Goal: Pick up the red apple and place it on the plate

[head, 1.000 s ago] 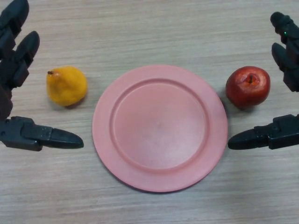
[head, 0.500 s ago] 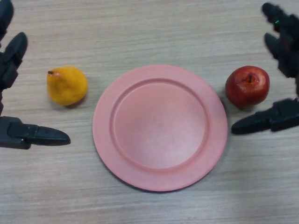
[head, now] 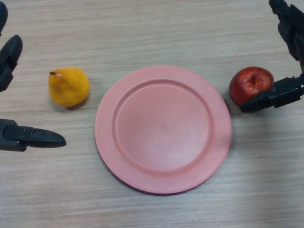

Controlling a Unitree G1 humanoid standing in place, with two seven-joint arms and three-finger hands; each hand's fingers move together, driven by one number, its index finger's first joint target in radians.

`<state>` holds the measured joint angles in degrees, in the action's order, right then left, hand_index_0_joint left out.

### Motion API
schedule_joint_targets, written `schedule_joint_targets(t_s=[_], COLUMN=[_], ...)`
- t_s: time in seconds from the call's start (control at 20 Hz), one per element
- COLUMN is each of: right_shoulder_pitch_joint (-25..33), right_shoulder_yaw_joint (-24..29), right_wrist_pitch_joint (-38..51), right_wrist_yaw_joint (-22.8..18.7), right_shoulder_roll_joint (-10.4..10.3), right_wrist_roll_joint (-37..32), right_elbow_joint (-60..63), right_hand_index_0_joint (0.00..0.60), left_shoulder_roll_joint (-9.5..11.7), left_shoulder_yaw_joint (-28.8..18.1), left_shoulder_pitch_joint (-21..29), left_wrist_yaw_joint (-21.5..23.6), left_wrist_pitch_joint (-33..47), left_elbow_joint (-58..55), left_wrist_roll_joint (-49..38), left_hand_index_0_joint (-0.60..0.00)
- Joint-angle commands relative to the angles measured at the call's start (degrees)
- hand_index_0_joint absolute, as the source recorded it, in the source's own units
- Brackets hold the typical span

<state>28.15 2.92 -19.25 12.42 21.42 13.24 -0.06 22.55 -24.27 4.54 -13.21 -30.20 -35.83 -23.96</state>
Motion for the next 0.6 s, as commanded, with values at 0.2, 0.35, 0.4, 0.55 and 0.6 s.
schedule_joint_targets(t_s=[0.2, 0.35, 0.4, 0.55, 0.6], right_shoulder_pitch_joint=[5.52, 5.59, 5.69, 5.85, 5.88], right_shoulder_yaw_joint=[0.44, -0.45, -0.57, -0.74, -0.57], right_wrist_pitch_joint=[17.15, 21.14, 22.71, 25.64, 25.13], right_wrist_yaw_joint=[-4.84, -4.63, -4.29, -1.72, -1.33], right_shoulder_roll_joint=[2.04, 2.48, 2.35, 1.52, 1.24], right_wrist_roll_joint=[6.87, 12.14, 14.51, 20.53, 20.51], right_elbow_joint=[9.45, 13.15, 14.88, 18.50, 18.38], right_hand_index_0_joint=[0.000, 0.399, 0.500, 0.600, 0.600], left_shoulder_roll_joint=[3.41, 2.44, 1.93, 0.24, 0.25], left_shoulder_yaw_joint=[-6.88, -5.31, -4.33, -3.21, -3.18], left_shoulder_pitch_joint=[1.19, 0.10, -0.54, -0.55, -0.47], left_wrist_yaw_joint=[1.89, 2.45, 2.45, 3.43, 3.79], left_wrist_pitch_joint=[7.57, 7.74, 7.55, 1.02, 0.10], left_elbow_joint=[-1.78, -2.70, -3.35, -7.50, -8.15], left_wrist_roll_joint=[-2.41, -0.73, 0.18, -2.39, -2.90], left_hand_index_0_joint=[0.000, 0.000, 0.000, 0.000, 0.000])
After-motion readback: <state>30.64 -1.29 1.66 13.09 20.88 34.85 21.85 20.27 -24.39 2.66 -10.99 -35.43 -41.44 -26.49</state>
